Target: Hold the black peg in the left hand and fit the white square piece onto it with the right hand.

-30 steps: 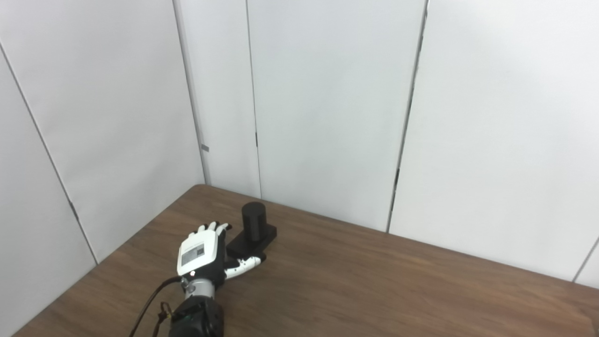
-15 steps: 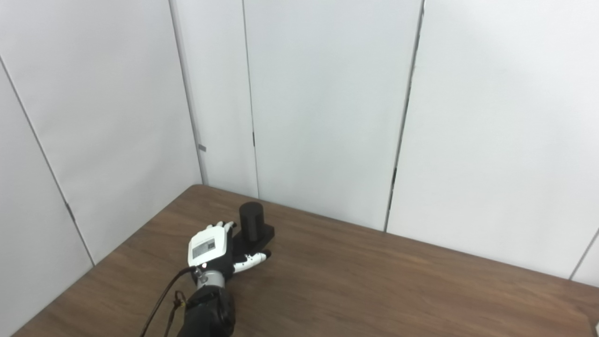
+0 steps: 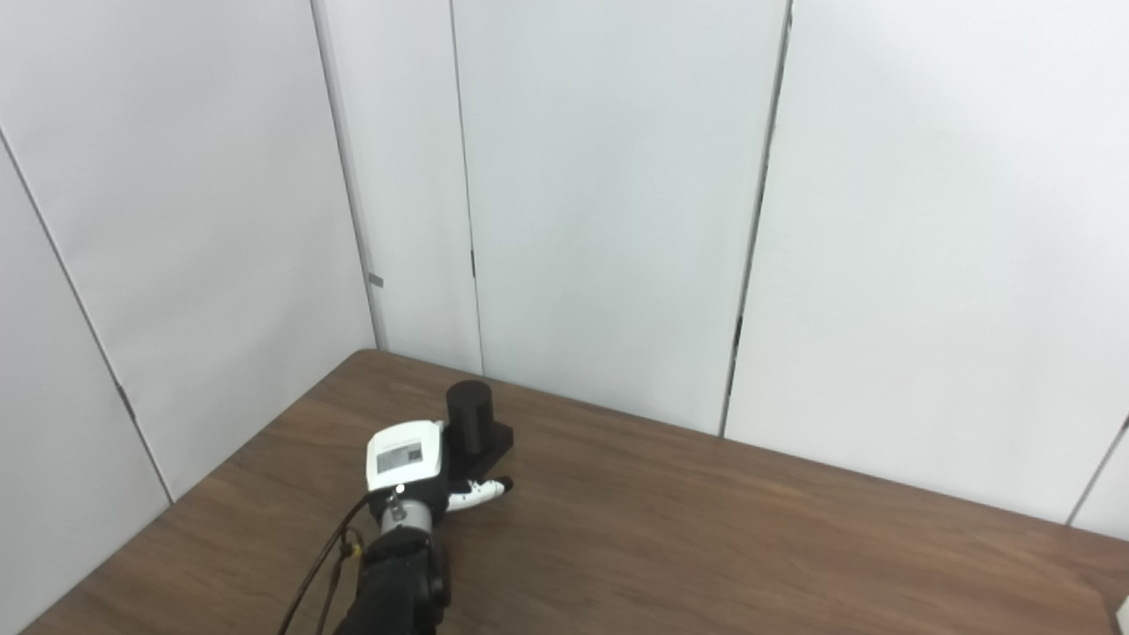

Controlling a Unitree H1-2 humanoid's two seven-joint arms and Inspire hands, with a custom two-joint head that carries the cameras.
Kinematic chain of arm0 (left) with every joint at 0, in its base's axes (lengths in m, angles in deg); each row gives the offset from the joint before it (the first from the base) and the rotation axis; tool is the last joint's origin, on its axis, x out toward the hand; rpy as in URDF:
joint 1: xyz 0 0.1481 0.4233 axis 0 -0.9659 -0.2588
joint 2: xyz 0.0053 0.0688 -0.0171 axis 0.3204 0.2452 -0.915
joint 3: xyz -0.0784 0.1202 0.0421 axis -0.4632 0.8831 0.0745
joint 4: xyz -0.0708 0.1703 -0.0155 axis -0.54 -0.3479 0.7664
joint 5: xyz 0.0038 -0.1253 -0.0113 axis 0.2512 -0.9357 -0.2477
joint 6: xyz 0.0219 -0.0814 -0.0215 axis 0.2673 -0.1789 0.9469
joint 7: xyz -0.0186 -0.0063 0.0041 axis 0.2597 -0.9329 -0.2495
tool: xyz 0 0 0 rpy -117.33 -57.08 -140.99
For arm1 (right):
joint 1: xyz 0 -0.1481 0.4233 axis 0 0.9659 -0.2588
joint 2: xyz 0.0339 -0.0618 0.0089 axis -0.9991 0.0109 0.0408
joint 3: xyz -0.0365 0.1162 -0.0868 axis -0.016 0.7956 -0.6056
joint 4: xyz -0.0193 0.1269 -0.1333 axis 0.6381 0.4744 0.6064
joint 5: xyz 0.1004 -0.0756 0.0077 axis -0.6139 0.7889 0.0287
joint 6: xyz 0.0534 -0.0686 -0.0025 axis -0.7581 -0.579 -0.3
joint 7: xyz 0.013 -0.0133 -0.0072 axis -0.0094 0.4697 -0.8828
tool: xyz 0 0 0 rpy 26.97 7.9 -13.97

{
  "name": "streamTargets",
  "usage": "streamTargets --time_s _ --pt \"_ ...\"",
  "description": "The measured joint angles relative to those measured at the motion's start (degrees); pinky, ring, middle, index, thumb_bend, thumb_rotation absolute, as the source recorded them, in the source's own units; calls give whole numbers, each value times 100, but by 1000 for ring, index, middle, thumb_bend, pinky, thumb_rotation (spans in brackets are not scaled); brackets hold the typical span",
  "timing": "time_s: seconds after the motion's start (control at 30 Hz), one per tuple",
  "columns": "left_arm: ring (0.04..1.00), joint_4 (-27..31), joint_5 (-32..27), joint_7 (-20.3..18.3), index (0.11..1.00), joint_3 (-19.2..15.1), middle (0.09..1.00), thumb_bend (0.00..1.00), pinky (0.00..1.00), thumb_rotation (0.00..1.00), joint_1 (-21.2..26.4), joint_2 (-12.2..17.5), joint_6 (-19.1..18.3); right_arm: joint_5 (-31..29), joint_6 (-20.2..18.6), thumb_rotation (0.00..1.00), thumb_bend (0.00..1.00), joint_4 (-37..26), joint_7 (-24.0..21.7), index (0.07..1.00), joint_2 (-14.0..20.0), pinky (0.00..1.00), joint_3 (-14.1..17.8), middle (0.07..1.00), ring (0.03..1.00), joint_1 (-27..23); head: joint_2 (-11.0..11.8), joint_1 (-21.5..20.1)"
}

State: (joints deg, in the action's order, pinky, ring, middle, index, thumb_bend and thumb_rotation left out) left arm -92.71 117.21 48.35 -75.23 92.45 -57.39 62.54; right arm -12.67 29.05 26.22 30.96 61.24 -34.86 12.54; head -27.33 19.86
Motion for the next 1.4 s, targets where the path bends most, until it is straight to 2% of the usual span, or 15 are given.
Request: streamTargets --time_s 0.17,0.33,0.47,0.6,0.8,1.1,1.2,1.33,1.4 --pt "903 -96 390 -181 828 -9 879 889 886 726 63 -16 13 -3 0 1000 560 -3 -3 905 0 909 -2 823 848 1 -17 17" --pt "907 -193 735 -374 840 -51 891 882 887 769 123 -53 15 -10 0 1000 554 -5 -4 904 0 906 -1 817 845 3 -18 26" --pt "912 -222 1168 -706 834 -93 891 868 897 780 131 -71 17 -16 0 1000 539 -11 -8 907 0 904 0 819 847 10 -26 35" --pt "912 -221 1319 -769 836 -120 888 849 908 784 131 -92 20 -31 3 1000 535 -10 -10 905 2 914 2 816 848 9 -35 18" --pt "900 -110 1174 -656 851 -119 884 834 887 763 74 -124 21 -82 -1 1000 519 -18 -22 901 1 906 6 815 847 13 -62 26" --pt "895 -61 787 -121 845 -85 882 809 880 745 -32 -163 22 -94 -29 1000 513 -25 -21 903 1 921 7 810 846 13 -62 35" --pt "894 -62 782 -97 843 -76 882 807 878 735 -31 -160 22 -99 -29 1000 512 -25 -21 904 0 914 7 811 846 12 -62 35" --pt "878 -73 804 -111 798 -35 854 790 862 701 -26 -141 22 -101 -30 1000 502 -25 -21 902 0 917 7 809 843 12 -62 18" --pt "857 -84 810 -121 723 4 821 772 842 635 -9 -113 22 -100 -31 1000 499 -25 -21 903 0 943 7 808 849 12 -62 18"
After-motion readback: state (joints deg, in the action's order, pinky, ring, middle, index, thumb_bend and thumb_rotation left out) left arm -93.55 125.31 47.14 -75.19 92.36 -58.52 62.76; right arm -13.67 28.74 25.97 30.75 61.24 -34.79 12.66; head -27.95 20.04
